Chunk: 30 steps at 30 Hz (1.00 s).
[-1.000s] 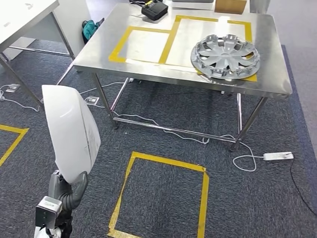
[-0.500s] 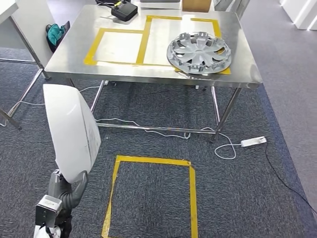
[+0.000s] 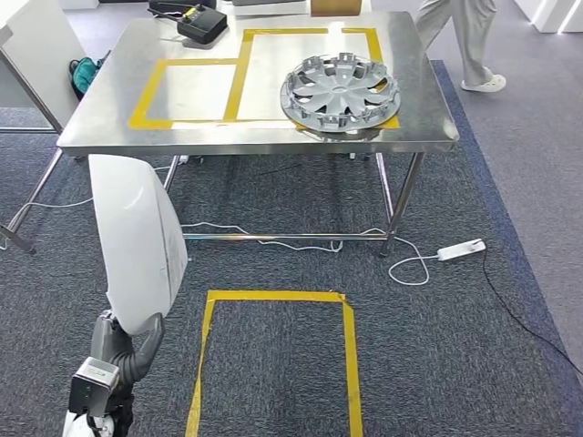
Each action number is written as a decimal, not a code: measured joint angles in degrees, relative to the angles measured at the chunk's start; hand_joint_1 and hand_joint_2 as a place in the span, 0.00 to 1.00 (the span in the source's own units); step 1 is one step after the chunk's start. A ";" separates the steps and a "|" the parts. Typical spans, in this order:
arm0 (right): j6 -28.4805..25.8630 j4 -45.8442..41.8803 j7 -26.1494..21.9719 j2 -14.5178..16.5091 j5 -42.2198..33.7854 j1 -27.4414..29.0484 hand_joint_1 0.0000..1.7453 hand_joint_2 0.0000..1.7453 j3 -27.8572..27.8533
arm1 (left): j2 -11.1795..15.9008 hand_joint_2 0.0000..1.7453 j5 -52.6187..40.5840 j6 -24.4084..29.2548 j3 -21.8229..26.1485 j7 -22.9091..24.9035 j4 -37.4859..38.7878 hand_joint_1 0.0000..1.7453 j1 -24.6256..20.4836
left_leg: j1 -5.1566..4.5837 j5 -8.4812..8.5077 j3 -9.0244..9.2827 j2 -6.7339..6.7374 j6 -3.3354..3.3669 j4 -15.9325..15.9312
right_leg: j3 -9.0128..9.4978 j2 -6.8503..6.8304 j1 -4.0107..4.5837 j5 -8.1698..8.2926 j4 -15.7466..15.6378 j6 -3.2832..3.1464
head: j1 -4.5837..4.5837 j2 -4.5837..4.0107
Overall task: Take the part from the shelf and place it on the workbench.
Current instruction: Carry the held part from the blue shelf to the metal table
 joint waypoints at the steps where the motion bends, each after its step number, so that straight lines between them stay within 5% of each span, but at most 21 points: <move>1: -0.03 0.13 -0.01 -0.07 0.04 0.01 0.00 0.00 -0.08 | 0.03 1.00 -0.01 0.03 0.01 0.01 0.13 1.00 0.00 | 0.00 0.89 -0.67 -0.02 0.08 0.45 | 0.15 0.21 0.02 -0.12 0.00 -0.03 | 0.00 0.00; 5: -0.10 0.59 -0.03 -0.19 0.28 -0.03 0.00 0.00 -0.29 | 0.07 1.00 -0.02 0.22 0.02 0.04 0.32 1.00 -0.14 | -0.07 7.85 4.27 -0.20 0.82 -11.74 | 1.04 1.06 0.23 -0.94 0.10 0.68 | -0.08 0.00; 7: -0.16 0.74 -0.05 -0.19 0.46 -0.02 0.00 0.00 -0.31 | 0.07 1.00 -0.06 0.40 0.01 0.05 0.34 1.00 -0.27 | -0.15 8.01 5.69 -0.36 1.23 -15.07 | 1.15 1.25 0.42 -1.15 0.12 1.42 | -0.08 0.00; 10: -0.29 0.91 -0.11 -0.24 0.67 0.07 0.00 0.00 -0.37 | 0.07 1.00 -0.09 0.69 0.03 0.06 0.36 1.00 -0.32 | -0.05 7.55 6.62 -0.48 2.34 -15.73 | 1.40 0.73 0.31 -1.39 1.03 2.38 | 0.06 0.00; 12: -0.31 0.99 -0.14 -0.30 0.70 -0.10 0.00 0.00 -0.43 | 0.06 1.00 -0.09 0.79 0.03 0.06 0.37 1.00 -0.34 | -0.04 7.25 7.27 -0.44 2.99 -15.76 | -0.82 0.06 0.25 -3.77 5.35 2.83 | 0.26 0.00; 14: -0.30 1.13 -0.16 -0.34 0.74 -0.14 0.00 0.00 -0.49 | 0.06 1.00 -0.10 0.86 0.03 0.06 0.40 1.00 -0.34 | -0.12 6.86 7.60 -0.43 3.26 -15.71 | -5.10 -0.19 0.22 -6.86 12.79 3.18 | 0.42 0.00; 16: -0.31 1.28 -0.16 -0.42 0.84 0.00 0.00 0.00 -0.61 | 0.06 1.00 -0.11 0.93 0.03 0.06 0.48 1.00 -0.32 | -0.13 6.32 8.15 -0.46 3.21 -15.69 | -7.84 -0.22 0.19 -7.04 16.03 3.30 | 0.44 0.00; 20: -0.32 1.51 -0.17 -0.69 0.96 -0.03 0.00 0.00 -0.78 | 0.06 1.00 -0.13 0.96 0.02 0.07 0.54 1.00 -0.36 | -0.09 4.72 10.30 -0.44 2.40 -15.71 | -3.63 -0.63 0.23 0.83 3.57 3.01 | 0.44 0.00; 25: -0.34 1.73 -0.20 -0.77 1.01 0.03 0.00 0.00 -0.87 | 0.07 1.00 -0.37 0.97 -0.02 0.08 0.56 1.00 -0.52 | -0.24 4.05 10.88 -0.36 0.82 -15.14 | -1.72 -0.60 0.38 0.96 0.35 0.81 | 0.19 0.01; 27: -0.37 1.75 -0.20 -0.79 1.06 -0.08 0.00 0.00 -0.92 | 0.08 1.00 -0.45 1.01 -0.02 0.08 0.56 1.00 -0.70 | -0.18 2.82 8.83 -0.40 0.39 -10.95 | -0.82 -0.43 0.21 0.70 0.10 0.13 | -0.08 0.01; 30: -0.59 1.79 -0.20 -0.82 1.40 -0.17 0.00 0.00 -0.94 | 0.08 1.00 -0.50 1.22 -0.03 0.11 0.68 1.00 -0.75 | -0.16 -1.08 2.04 -0.42 0.06 -0.61 | -0.12 -0.20 0.31 -0.14 0.05 -0.43 | -0.30 0.00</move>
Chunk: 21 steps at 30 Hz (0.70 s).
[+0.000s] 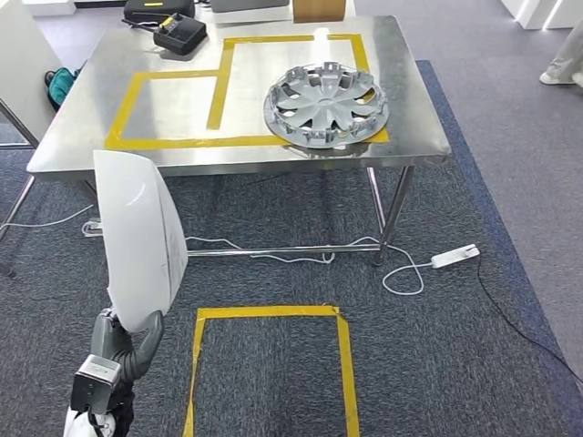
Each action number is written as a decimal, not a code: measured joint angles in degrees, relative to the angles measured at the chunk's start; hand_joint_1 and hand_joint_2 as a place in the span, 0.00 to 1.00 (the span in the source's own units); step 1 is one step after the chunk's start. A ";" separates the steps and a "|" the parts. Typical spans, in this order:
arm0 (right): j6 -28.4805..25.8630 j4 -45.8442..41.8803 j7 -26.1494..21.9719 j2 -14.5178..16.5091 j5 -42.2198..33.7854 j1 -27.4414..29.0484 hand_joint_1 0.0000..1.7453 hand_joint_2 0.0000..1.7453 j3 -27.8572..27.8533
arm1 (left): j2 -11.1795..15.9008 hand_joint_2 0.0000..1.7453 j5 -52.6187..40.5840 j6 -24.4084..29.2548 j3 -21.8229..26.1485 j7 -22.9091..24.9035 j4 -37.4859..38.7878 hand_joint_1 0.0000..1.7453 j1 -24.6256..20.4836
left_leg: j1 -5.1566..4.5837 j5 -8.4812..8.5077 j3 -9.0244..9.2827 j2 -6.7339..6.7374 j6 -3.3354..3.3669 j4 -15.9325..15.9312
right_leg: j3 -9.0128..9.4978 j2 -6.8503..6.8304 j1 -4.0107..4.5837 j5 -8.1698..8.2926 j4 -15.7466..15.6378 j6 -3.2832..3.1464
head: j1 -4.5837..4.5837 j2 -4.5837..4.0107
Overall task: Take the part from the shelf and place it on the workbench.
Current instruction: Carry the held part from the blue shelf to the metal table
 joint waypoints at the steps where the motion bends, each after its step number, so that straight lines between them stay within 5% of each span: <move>1: -0.08 0.02 0.01 -0.03 0.16 0.05 0.00 0.00 -0.02 | 0.01 1.00 -0.01 0.13 0.00 0.02 0.07 1.00 0.03 | -0.01 -0.05 -1.38 0.00 0.03 1.24 | 0.37 0.11 0.04 -0.33 0.00 -0.03 | 0.00 0.00; 2: -0.13 0.07 0.01 -0.08 0.32 0.10 0.00 0.00 -0.04 | 0.02 1.00 -0.02 0.34 0.01 0.02 0.13 1.00 0.02 | -0.02 1.32 -1.70 0.00 0.15 0.37 | 0.88 0.23 0.08 -0.69 0.00 0.00 | -0.01 0.00; 4: -0.17 0.22 0.02 -0.19 0.58 0.11 0.00 0.00 -0.10 | 0.04 1.00 -0.02 0.71 0.02 0.05 0.18 1.00 -0.02 | -0.10 6.77 0.07 0.00 0.62 -6.14 | 1.86 0.50 0.10 -1.49 -0.04 0.20 | -0.02 0.00; 6: -0.31 0.40 0.04 -0.25 0.76 0.01 0.00 0.00 -0.13 | 0.05 1.00 -0.02 0.94 -0.01 0.10 0.22 1.00 -0.13 | -0.34 9.13 2.03 -0.03 1.11 -12.24 | 2.51 0.72 0.21 -2.24 0.03 0.73 | -0.09 0.00; 11: -0.79 0.85 0.15 -0.41 1.22 0.06 0.00 0.00 -0.18 | -0.43 1.00 -0.02 1.73 0.05 0.21 0.29 1.00 -0.20 | -0.31 8.90 4.04 -0.26 2.87 -15.15 | 2.92 0.41 0.26 -3.21 1.58 2.73 | -0.20 0.00; 16: -0.81 1.13 0.17 -0.60 1.26 -0.09 0.00 0.00 -0.19 | -0.91 1.00 -0.04 1.78 0.03 0.21 0.29 1.00 -0.23 | -0.21 7.35 6.01 -0.40 3.51 -15.23 | -6.32 -0.02 -0.04 -8.24 15.95 3.93 | 0.30 0.00; 18: -0.82 1.22 0.17 -0.71 1.26 0.06 0.00 0.00 -0.20 | -0.98 1.00 -0.04 1.83 0.04 0.24 0.29 1.00 -0.19 | -0.18 6.44 7.26 -0.66 3.33 -15.23 | -6.59 -0.03 -0.08 -4.98 13.25 3.87 | 0.33 0.00; 20: -0.84 1.30 0.20 -0.82 1.26 0.10 0.00 0.00 -0.23 | -1.08 1.00 -0.04 2.04 0.07 0.31 0.29 1.00 -0.23 | -0.18 5.38 8.65 -0.83 2.93 -15.23 | -4.22 0.11 -0.09 0.16 5.50 3.65 | 0.36 0.00; 21: -0.87 1.35 0.21 -0.84 1.26 0.06 0.00 0.00 -0.25 | -1.15 1.00 -0.04 2.27 0.08 0.36 0.29 1.00 -0.28 | -0.21 4.99 8.96 -0.89 2.67 -15.22 | -3.22 0.17 -0.03 1.16 2.70 3.34 | 0.37 0.00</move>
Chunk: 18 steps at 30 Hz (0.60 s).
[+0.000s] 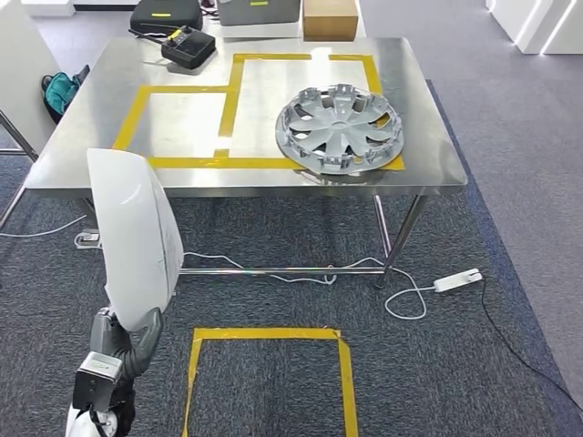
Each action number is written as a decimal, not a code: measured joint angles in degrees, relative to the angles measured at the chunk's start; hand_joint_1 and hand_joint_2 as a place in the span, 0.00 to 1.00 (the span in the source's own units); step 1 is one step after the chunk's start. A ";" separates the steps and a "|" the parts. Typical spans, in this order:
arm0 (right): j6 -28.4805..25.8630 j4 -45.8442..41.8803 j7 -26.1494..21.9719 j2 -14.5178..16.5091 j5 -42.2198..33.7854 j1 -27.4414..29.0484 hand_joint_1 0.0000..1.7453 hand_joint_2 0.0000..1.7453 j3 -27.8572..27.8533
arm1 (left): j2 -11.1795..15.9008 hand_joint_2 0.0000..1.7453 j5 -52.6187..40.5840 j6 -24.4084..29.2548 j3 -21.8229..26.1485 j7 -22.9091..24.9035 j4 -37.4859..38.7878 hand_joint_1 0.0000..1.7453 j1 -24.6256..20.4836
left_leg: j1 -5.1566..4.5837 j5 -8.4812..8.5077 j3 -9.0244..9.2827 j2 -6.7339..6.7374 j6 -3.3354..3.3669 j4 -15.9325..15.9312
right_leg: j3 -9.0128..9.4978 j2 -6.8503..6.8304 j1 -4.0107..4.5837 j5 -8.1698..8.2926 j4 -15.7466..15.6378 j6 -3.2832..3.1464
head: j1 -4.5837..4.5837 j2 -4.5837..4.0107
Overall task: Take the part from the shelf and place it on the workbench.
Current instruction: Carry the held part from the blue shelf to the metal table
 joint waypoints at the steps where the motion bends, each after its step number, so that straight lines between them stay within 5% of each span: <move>1: -0.10 0.05 0.04 -0.01 -0.01 -0.01 0.00 0.00 -0.03 | -0.07 1.00 -0.01 0.27 0.02 0.03 0.01 1.00 -0.03 | -0.03 -0.32 0.07 -0.04 -0.32 -0.04 | 0.53 0.06 0.09 0.49 -1.58 -0.42 | 0.00 0.00; 4: -1.19 0.20 0.11 0.08 -0.19 0.01 0.00 0.00 -0.14 | -0.22 1.00 -0.05 1.24 0.09 0.12 0.02 1.00 -0.05 | -0.10 -0.45 0.33 -0.13 -1.32 0.17 | 1.25 -0.06 0.11 0.18 -2.29 -1.89 | -0.12 0.01; 6: -2.10 0.29 0.08 0.18 -0.29 -0.21 0.00 0.00 -0.21 | -0.26 1.00 -0.07 1.86 0.13 0.19 0.01 1.00 -0.29 | -0.11 -0.73 -0.97 -0.04 -1.80 3.17 | 2.19 -0.16 -0.18 0.04 -2.79 -2.47 | -0.36 0.00; 9: -2.79 0.61 0.03 0.20 -0.38 -0.69 0.00 0.00 -0.37 | -0.27 1.00 -0.13 2.88 0.15 0.58 0.09 1.00 -0.52 | -0.03 -4.20 -7.97 0.05 -2.33 13.68 | 3.03 -0.29 -0.25 -0.68 -3.08 -3.03 | -0.86 0.00; 11: -2.94 0.90 0.02 0.21 -0.40 -0.75 0.00 0.00 -0.50 | -0.26 1.00 -0.19 3.63 0.19 0.87 0.22 1.00 -0.47 | -0.03 -4.92 -10.96 0.06 -2.34 16.26 | 3.83 -0.37 -0.23 -1.39 -3.09 -3.11 | -0.90 0.00; 15: -3.02 1.29 0.03 0.21 -0.36 -0.84 0.00 0.00 -0.83 | -0.26 1.00 -0.62 5.02 0.21 1.27 0.36 1.00 -0.58 | -0.13 3.78 -7.94 1.25 -1.80 4.16 | 6.02 -0.53 -0.07 -3.12 -3.01 -2.54 | -1.10 0.00; 18: -3.02 1.50 0.06 0.22 -0.28 -0.84 0.00 0.00 -1.05 | -0.37 1.00 -1.04 6.01 0.26 1.69 0.48 1.00 -0.82 | -0.28 3.96 -6.97 1.57 -1.01 0.92 | 6.78 -0.94 0.23 -3.98 -2.77 -1.35 | -1.26 0.00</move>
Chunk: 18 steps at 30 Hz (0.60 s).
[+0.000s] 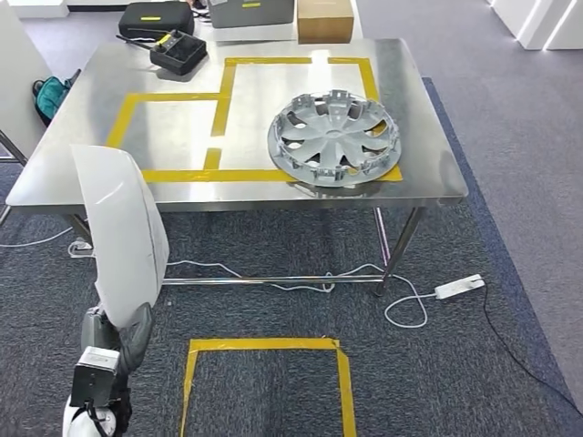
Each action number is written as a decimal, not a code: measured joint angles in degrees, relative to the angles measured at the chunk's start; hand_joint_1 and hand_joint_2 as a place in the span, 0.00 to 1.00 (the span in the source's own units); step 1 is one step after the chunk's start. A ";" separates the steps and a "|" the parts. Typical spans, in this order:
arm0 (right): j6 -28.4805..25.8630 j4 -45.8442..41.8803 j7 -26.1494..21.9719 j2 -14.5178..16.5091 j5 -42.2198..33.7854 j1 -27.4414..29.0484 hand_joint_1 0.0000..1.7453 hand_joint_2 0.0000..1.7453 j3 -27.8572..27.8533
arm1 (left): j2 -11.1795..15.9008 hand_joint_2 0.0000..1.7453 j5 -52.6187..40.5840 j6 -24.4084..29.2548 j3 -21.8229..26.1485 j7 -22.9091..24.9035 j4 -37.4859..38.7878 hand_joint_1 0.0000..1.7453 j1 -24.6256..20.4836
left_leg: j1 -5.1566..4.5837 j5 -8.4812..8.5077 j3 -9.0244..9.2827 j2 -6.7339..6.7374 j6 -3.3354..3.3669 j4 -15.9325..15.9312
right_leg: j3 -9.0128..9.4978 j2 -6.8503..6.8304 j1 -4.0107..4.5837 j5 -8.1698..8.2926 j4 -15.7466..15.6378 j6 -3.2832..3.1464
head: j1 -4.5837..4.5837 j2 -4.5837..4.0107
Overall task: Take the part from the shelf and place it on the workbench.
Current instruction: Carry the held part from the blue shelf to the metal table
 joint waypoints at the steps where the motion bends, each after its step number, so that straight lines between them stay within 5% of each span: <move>1: -0.01 0.05 0.01 0.01 0.03 -0.01 0.00 0.00 -0.03 | -0.04 1.00 -0.18 0.45 0.05 0.09 0.02 1.00 -0.02 | 0.07 0.30 0.30 -0.26 0.37 -0.06 | 0.20 -0.13 -0.02 -0.29 0.09 0.40 | 0.03 0.00; 3: -0.03 0.11 0.01 0.01 0.07 -0.16 0.00 0.00 -0.07 | -0.11 1.00 -0.53 1.42 0.16 0.18 0.05 1.00 -0.16 | 0.25 0.34 1.05 -0.65 1.07 -0.16 | -0.33 -0.12 -0.11 -1.41 2.08 0.99 | 0.15 0.00; 7: -0.23 0.27 0.01 0.01 0.05 -0.24 0.00 0.00 -0.21 | -0.25 1.00 -1.21 3.56 0.26 0.54 0.31 1.00 -0.40 | 0.23 -0.56 2.05 -1.30 1.69 -0.14 | -8.20 0.01 -0.17 -6.36 14.63 1.63 | 0.32 0.00; 8: -0.29 0.32 0.02 0.01 0.07 -0.15 0.00 0.00 -0.26 | -0.26 1.00 -1.27 4.12 0.27 0.70 0.44 1.00 -0.40 | 0.22 -0.92 2.45 -1.53 1.67 -0.14 | -9.48 0.02 -0.17 -6.52 15.61 1.65 | 0.35 0.00; 9: -0.34 0.37 0.02 0.01 0.11 -0.09 0.00 0.00 -0.32 | -0.28 1.00 -1.27 4.67 0.30 0.87 0.58 1.00 -0.40 | 0.21 -1.31 2.99 -1.78 1.61 -0.14 | -9.76 0.03 -0.18 -5.45 14.51 1.61 | 0.34 0.00; 11: -0.50 0.39 0.03 0.01 0.21 -0.06 0.00 0.00 -0.44 | -0.34 1.00 -1.38 5.84 0.32 1.15 0.86 1.00 -0.50 | 0.24 -2.20 4.20 -2.16 1.34 -0.14 | -7.95 0.34 -0.22 -0.31 7.56 1.45 | 0.36 0.00; 13: -0.60 0.47 0.07 0.01 0.32 -0.17 0.00 0.00 -0.49 | -0.38 1.00 -1.67 7.00 0.36 1.25 1.14 1.00 -0.78 | 0.19 -2.91 5.04 -2.44 0.87 -0.22 | -6.16 0.77 -0.09 3.03 1.80 0.92 | 0.34 0.00; 18: -0.92 0.64 0.13 0.01 0.54 -0.25 0.00 0.00 -0.56 | -0.38 1.00 -2.37 8.48 0.45 1.42 1.73 1.00 -1.51 | 0.13 -3.49 4.98 -2.21 -0.73 1.35 | -4.46 0.67 -0.08 3.49 0.18 -1.07 | 0.13 0.00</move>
